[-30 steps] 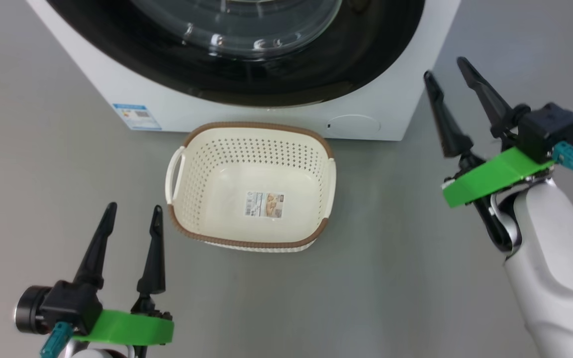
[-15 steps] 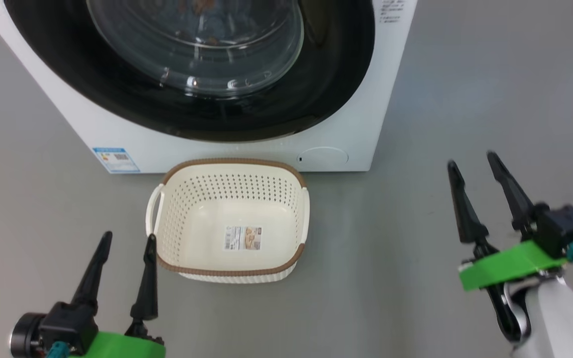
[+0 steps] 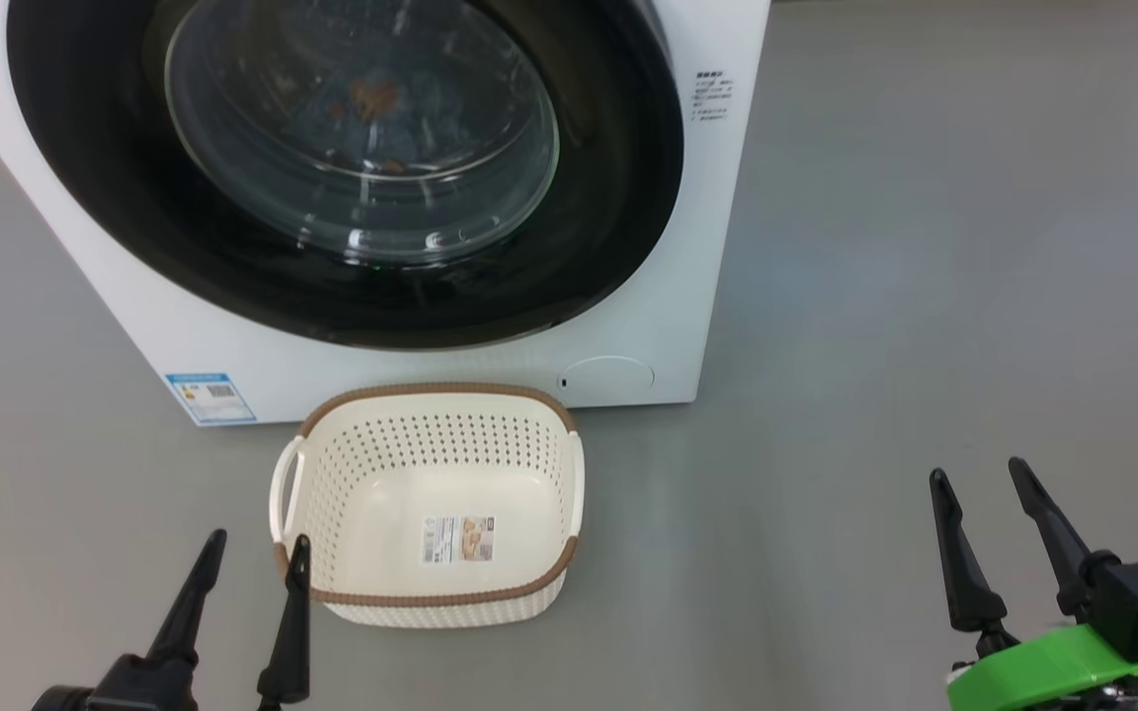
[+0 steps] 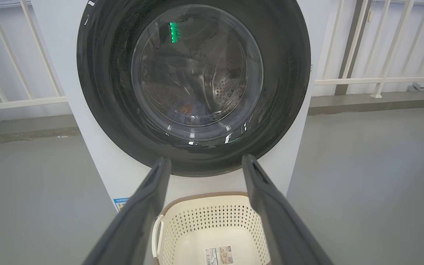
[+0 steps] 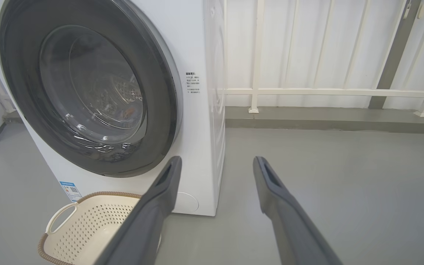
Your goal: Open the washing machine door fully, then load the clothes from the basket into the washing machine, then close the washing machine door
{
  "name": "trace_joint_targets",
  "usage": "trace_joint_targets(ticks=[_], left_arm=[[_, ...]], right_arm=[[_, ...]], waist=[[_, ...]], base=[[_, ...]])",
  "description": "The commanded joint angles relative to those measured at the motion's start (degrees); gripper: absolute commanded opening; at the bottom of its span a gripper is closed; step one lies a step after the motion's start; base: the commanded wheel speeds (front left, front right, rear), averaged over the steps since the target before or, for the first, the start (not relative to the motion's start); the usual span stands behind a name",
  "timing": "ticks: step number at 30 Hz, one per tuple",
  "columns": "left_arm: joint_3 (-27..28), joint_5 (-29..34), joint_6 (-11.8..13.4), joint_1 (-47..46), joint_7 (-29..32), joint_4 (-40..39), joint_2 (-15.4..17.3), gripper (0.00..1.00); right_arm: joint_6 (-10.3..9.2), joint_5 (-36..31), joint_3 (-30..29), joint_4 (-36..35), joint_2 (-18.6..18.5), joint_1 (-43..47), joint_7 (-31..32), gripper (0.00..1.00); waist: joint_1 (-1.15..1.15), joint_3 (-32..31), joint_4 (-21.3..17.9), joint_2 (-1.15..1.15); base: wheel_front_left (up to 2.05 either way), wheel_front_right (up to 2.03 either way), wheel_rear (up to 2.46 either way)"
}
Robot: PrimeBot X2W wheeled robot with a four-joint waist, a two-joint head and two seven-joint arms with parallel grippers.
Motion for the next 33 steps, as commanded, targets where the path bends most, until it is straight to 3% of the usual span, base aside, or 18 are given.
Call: trace_joint_targets(ticks=[1,16,33], left_arm=[[1.8,-0.4,0.3,-0.6,0.1,-1.5,1.1,1.0],[1.3,-1.4,0.8,2.3,1.2,-2.2,1.8,1.0],[0.9,-2.0,1.7,2.5,1.6,-2.3,2.4,1.0]], right_arm=[[0.08,-0.6,1.2,-2.1,-0.1,0.1,0.3,1.0],[0.08,-1.4,0.6,-7.3,0.6,5.6,3.1,1.0],[0.08,-0.2,0.9,-7.3,0.7,5.9,3.1,1.0]], waist=[[0.0,-1.4,-1.1,0.0],[0.0,-5.2,-2.0,0.0],[0.0,-5.6,-2.1,0.0]], base=[[0.0,0.0,0.0],[0.0,0.0,0.0],[0.0,0.0,0.0]])
